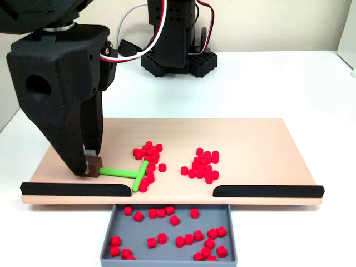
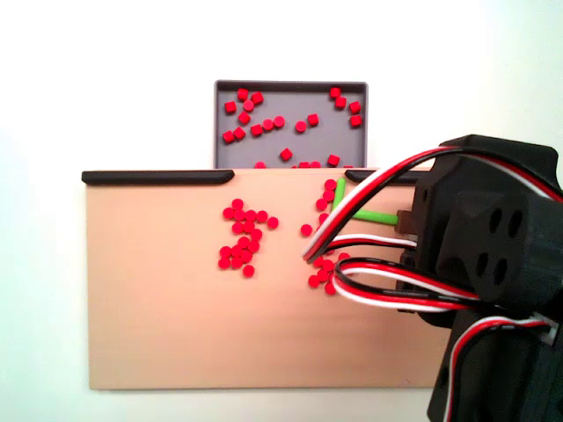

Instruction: Push granules from right to the grey container

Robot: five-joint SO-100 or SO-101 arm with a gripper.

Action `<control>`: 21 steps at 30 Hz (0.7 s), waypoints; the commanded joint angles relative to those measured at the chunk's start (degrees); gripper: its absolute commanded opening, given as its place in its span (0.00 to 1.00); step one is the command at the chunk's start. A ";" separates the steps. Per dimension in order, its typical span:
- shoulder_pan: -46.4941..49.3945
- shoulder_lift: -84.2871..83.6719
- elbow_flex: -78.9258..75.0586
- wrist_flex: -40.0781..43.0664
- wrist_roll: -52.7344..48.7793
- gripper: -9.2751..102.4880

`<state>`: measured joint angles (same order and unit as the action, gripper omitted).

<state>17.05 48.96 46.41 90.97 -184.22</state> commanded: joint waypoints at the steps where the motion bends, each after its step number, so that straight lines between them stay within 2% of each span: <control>1: -0.70 2.99 -1.05 0.26 -8.44 0.08; 21: -1.49 3.08 -1.05 -0.35 8.88 0.08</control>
<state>16.08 48.96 46.41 90.79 -177.45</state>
